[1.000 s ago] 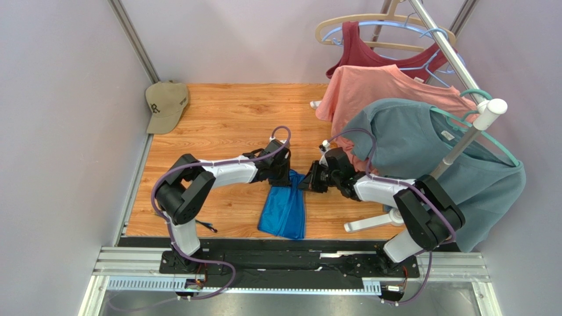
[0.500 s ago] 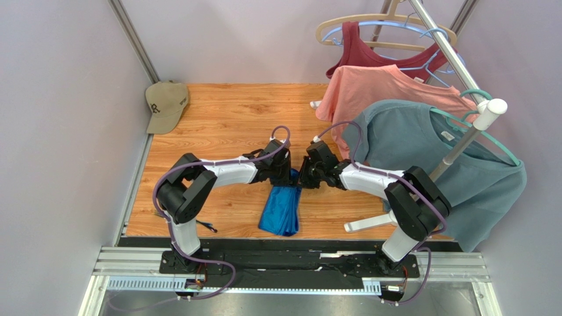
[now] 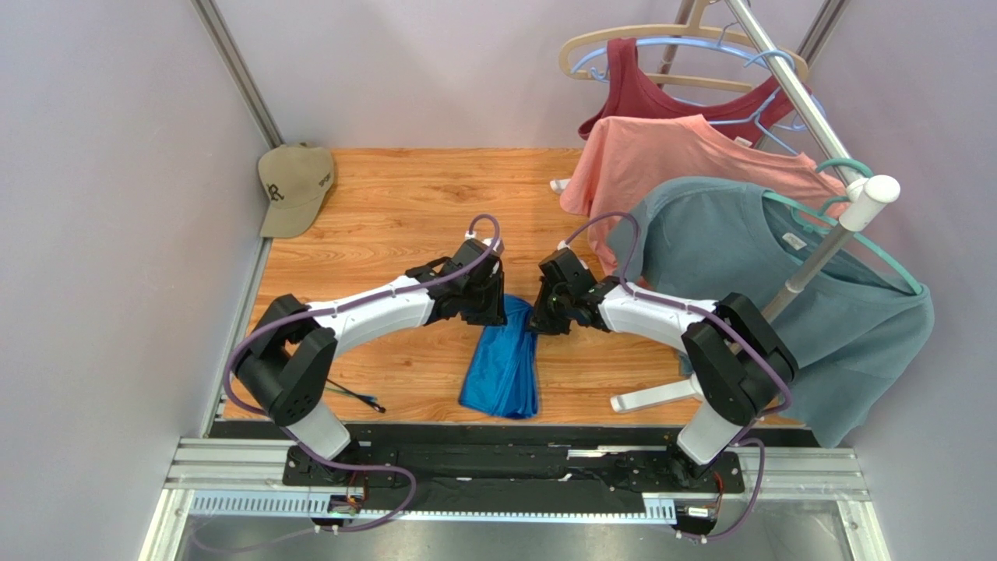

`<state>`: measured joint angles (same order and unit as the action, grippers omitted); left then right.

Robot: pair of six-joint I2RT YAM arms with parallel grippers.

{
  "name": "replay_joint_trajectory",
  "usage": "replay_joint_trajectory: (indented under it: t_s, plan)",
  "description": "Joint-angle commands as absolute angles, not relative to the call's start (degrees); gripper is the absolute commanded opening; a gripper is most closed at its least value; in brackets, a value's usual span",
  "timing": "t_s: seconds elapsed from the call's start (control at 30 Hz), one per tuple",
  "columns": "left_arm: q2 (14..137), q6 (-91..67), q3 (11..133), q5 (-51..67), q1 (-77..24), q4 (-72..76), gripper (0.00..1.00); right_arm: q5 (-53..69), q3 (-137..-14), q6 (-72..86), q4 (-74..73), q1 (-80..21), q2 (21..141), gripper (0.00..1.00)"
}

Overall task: Fold the napkin into a case and place the utensils inside
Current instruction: Fold the 2/3-rectangle-folded napkin at the center of the board.

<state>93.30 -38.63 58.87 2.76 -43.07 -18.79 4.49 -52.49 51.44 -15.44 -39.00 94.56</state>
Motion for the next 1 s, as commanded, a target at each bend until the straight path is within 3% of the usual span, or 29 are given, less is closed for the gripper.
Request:
replay_joint_trajectory:
  t_s: [0.0,0.1,0.27,0.47,0.97]
  plan:
    - [91.67,-34.37,58.62,0.09,-41.75,-22.06,0.31,1.94,-56.15,51.68,-17.84,-39.9,95.01,0.0]
    - [94.03,-34.36,57.92,1.84,-41.66,-19.61,0.31,1.41,-57.74,51.5,-20.21,-40.43,95.8,0.0]
    - [96.5,-36.12,55.02,6.41,-41.92,-12.14,0.17,0.35,-61.69,51.59,-24.69,-41.66,97.29,0.0]
    - [99.75,-39.01,52.83,7.03,-43.24,-6.79,0.11,-2.55,-64.07,53.26,-28.3,-42.98,98.61,0.0]
    - [100.28,-42.19,50.19,8.96,-44.03,-1.15,0.07,-5.63,-67.59,58.09,-30.76,-43.95,102.04,0.0]
